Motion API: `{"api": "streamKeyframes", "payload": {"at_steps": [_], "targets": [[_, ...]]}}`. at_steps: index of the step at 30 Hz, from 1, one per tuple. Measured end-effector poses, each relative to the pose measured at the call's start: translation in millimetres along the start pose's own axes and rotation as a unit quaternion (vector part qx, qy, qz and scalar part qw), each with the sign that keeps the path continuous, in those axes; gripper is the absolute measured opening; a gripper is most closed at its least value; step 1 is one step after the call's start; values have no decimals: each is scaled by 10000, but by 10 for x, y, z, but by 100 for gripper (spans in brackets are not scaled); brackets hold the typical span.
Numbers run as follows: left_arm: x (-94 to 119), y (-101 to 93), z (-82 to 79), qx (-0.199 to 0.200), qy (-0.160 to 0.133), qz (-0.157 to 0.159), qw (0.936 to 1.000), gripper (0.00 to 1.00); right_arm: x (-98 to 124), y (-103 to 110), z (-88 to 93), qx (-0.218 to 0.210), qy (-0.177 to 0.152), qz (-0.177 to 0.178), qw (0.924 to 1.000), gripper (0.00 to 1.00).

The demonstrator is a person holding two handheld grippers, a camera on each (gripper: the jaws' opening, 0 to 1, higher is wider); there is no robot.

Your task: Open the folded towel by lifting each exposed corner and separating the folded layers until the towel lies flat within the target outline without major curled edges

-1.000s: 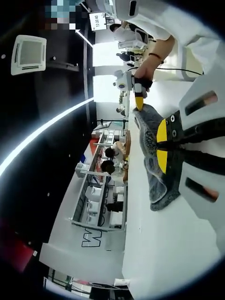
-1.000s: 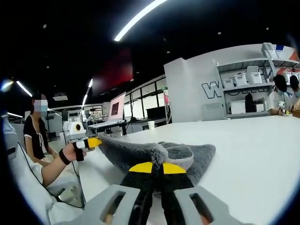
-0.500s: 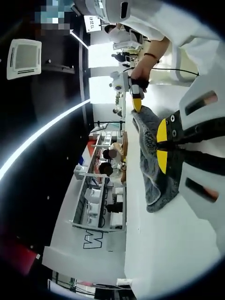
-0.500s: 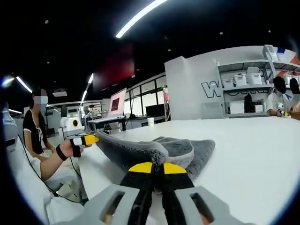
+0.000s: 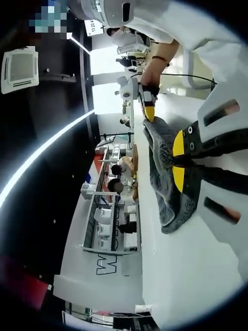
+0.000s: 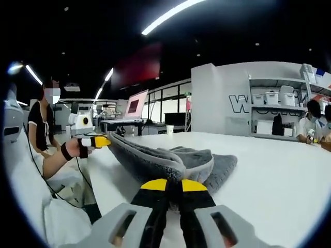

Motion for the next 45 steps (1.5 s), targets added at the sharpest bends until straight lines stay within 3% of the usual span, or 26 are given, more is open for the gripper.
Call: {"api": "streamKeyframes", "payload": {"at_steps": [6,8,13,15,27,34,45], "targets": [[49,-18,43,89,27,-13,10000,5,19,40,11,278,86,-97,9995,1],[67,-31,74,397,125,24,9991,6,25,61,21,350,150,-180,9991,2],[98,-65,60,334,55,65,9994,7,60,109,12,400,124,-265,9988,5],[104,-78,63,335,82,56,9994,8,71,124,9,642,188,-270,9974,7],[163,-133,116,534,244,202,9981,11,128,205,26,536,265,-562,9966,15],[183,-199,82,705,259,515,9958,16,164,246,-4,521,297,-713,9957,20],[158,-207,89,609,263,322,9973,20,155,204,-126,547,82,-333,9979,24]]}}
Point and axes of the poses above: the point that each gripper's makers call its tool centre point, and the gripper's own axes: x roughly backward along the fingers, y roughly to its left, z roughly out of its underside, the point moved 9 cm from there along x, roughly backward along the fingers, and after that the axes turned 7 degrees about -y, right-handed, at the moved point
